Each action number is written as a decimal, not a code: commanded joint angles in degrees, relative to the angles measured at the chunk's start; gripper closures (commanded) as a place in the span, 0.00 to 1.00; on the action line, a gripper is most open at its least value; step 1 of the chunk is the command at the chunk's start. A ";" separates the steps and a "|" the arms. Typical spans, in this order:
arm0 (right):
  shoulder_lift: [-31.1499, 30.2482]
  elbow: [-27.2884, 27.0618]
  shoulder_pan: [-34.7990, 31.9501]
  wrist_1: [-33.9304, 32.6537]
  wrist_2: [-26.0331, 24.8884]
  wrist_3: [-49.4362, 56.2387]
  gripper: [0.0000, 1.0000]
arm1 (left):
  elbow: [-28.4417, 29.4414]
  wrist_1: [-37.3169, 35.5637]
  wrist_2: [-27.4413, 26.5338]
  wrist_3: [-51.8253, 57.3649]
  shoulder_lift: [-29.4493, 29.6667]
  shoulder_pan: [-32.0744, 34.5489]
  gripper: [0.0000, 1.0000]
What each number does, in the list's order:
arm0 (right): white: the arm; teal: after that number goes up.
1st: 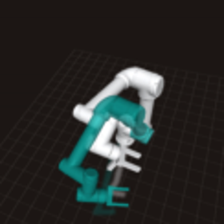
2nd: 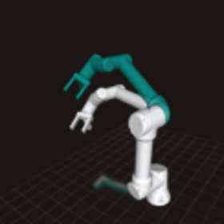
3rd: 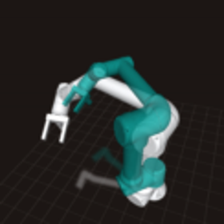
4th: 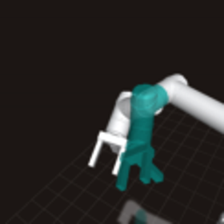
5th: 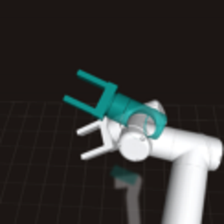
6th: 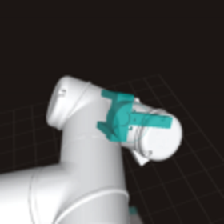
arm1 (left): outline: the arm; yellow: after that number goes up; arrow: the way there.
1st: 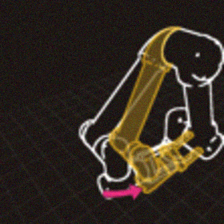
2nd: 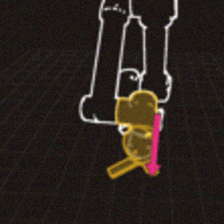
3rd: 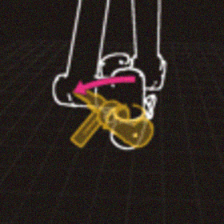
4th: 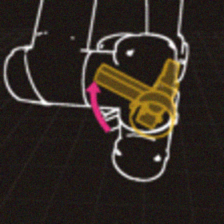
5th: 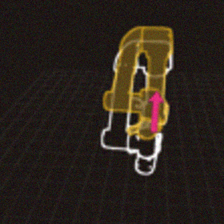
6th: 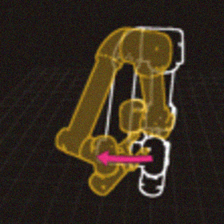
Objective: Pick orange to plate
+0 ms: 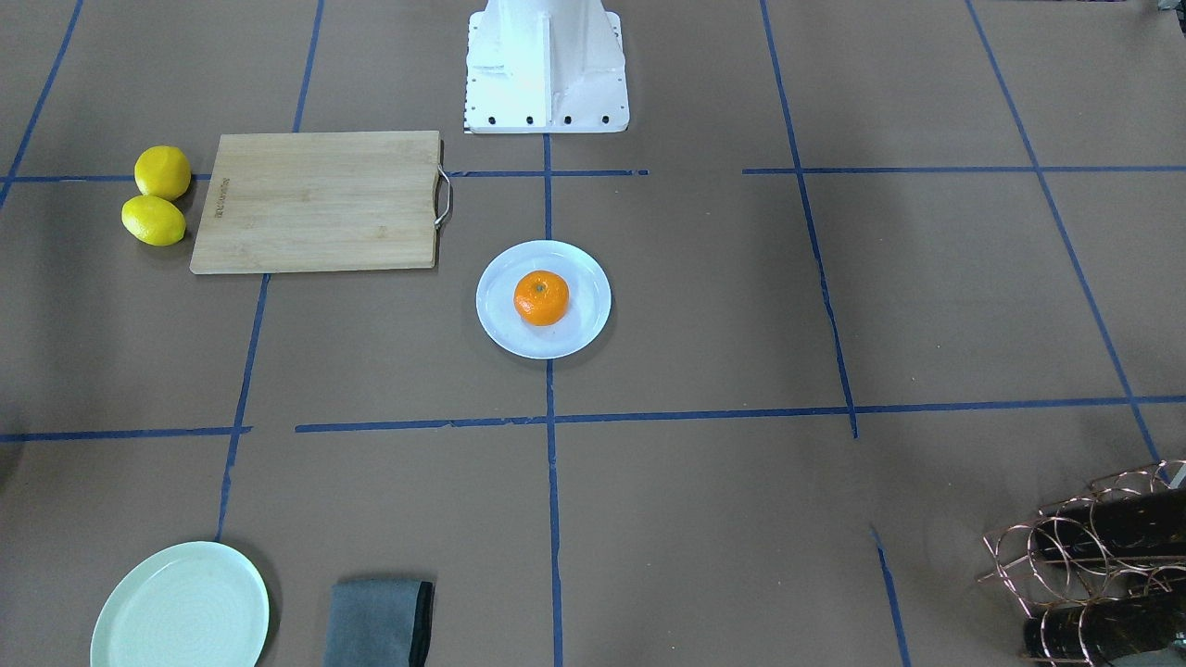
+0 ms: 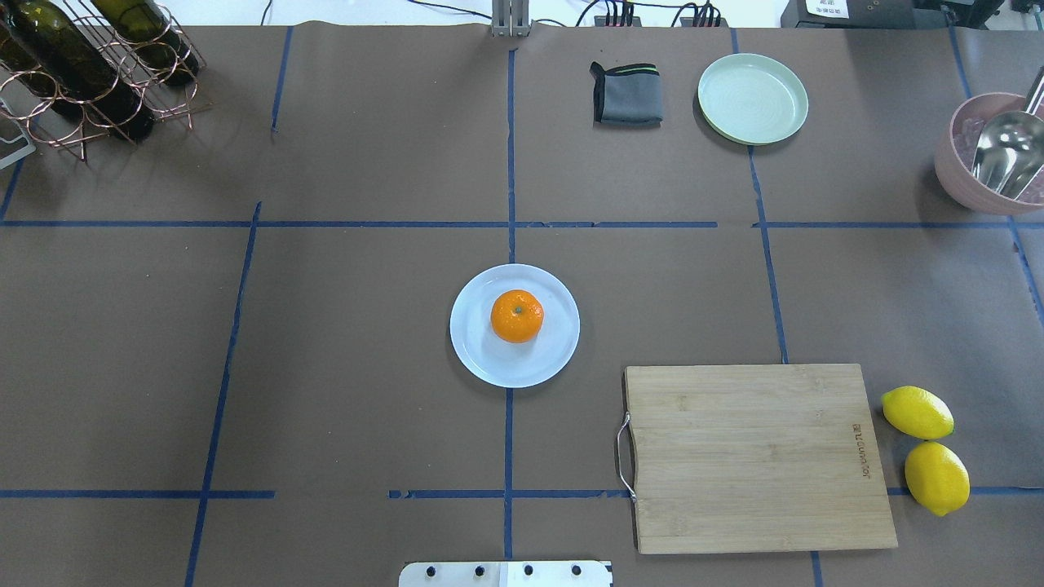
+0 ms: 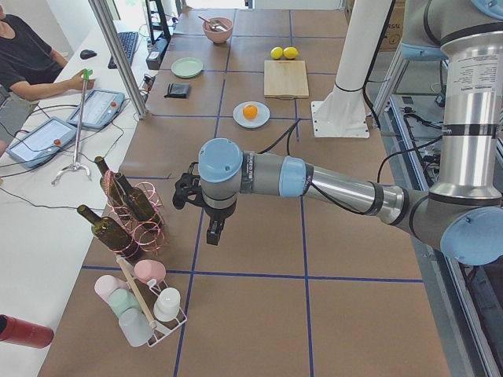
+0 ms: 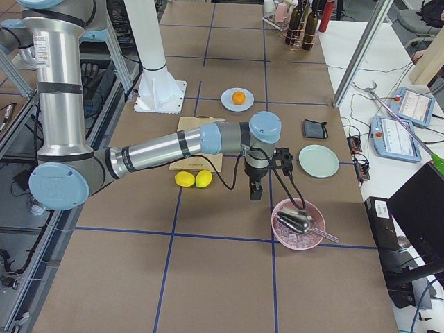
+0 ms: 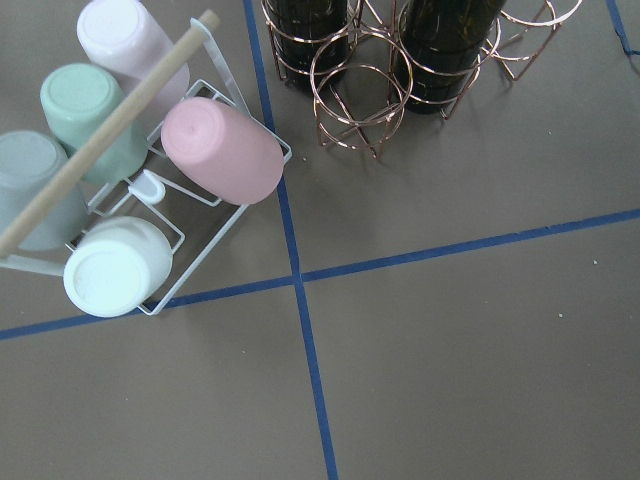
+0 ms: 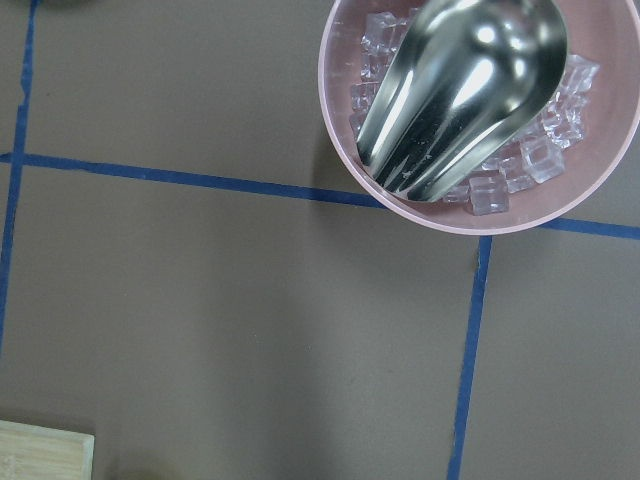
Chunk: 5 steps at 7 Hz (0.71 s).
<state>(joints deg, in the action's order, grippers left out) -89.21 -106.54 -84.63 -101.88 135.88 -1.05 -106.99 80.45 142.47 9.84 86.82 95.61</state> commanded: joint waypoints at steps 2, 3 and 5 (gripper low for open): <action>0.35 2.21 -0.01 2.74 0.08 -0.18 0.00 | 0.81 8.81 0.35 0.09 -2.26 -0.07 0.00; 0.26 2.56 -0.01 2.82 0.17 -0.18 0.00 | 2.73 9.20 0.00 0.09 -1.74 -0.16 0.00; 0.44 3.35 -0.01 2.82 0.26 -0.17 0.00 | 4.68 8.85 -1.66 -0.08 -2.26 -0.16 0.00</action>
<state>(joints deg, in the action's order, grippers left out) -88.94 -103.77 -84.64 -99.12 136.06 -1.20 -103.20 89.34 141.95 9.89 84.74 95.46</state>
